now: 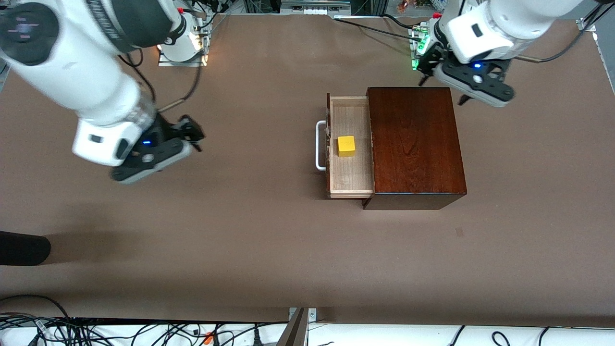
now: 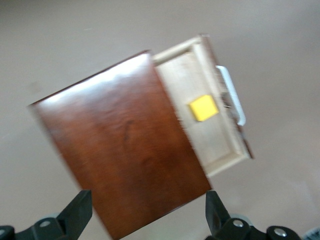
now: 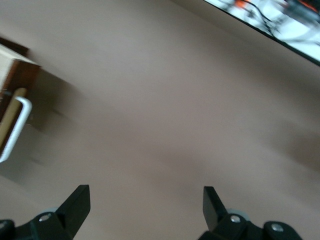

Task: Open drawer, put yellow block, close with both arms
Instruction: 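Raise the right gripper away while the left gripper reaches the drawer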

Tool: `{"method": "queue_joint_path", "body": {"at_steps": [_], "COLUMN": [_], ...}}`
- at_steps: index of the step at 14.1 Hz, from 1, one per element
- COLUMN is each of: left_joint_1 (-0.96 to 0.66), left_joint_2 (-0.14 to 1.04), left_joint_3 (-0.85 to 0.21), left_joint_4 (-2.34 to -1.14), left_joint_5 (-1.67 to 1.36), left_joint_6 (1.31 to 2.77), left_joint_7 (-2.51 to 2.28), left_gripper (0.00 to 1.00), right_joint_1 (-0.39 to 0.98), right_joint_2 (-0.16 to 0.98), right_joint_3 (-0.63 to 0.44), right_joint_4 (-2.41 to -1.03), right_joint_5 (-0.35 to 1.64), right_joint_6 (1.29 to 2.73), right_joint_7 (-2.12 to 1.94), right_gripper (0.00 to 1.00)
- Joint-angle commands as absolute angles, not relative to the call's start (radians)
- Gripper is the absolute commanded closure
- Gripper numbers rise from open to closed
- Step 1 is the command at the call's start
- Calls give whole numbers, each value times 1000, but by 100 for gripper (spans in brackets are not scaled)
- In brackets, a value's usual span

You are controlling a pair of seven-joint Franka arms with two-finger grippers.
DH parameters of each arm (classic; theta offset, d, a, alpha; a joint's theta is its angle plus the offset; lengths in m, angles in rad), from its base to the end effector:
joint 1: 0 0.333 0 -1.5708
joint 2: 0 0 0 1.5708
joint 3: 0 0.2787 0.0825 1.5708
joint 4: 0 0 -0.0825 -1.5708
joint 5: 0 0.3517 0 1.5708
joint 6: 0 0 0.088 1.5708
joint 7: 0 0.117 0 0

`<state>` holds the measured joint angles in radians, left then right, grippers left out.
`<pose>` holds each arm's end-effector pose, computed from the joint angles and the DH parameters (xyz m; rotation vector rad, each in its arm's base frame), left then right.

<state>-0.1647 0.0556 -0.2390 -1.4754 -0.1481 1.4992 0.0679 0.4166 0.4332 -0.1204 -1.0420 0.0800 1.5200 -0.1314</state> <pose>0.4815 -0.2216 0.5858 2.9011 -0.7097 -0.0847 0.5909 0.2094 0.5554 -3.0305 -0.6869 -0.0693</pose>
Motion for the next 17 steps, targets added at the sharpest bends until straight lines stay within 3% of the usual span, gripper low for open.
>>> {"method": "queue_joint_path", "body": {"at_steps": [1,6,12,17], "left_joint_1": [-192,-392,-558,-589], "left_joint_2": [200,379,554,643], "left_joint_3": [-302,-327,-325,-325], "left_joint_4": [-1364,-1318,-1327,-1328], "left_joint_5": [-180,-56,172,265], "left_joint_6": [1558,1751,1859,1862], "left_joint_7": [249,552,649,669], "left_gripper": [0,0,0,0], "right_joint_1": [425,327,171,167], "right_joint_2": [312,31,2,5], "right_joint_3": [-190,-196,-157,-158], "right_joint_4": [-1200,-1618,-1654,-1643], "right_joint_5": [121,109,107,103], "right_joint_6": [1525,1674,1634,1635], "right_joint_7": [-129,-114,-9,-9], "right_gripper": [0,0,0,0]}}
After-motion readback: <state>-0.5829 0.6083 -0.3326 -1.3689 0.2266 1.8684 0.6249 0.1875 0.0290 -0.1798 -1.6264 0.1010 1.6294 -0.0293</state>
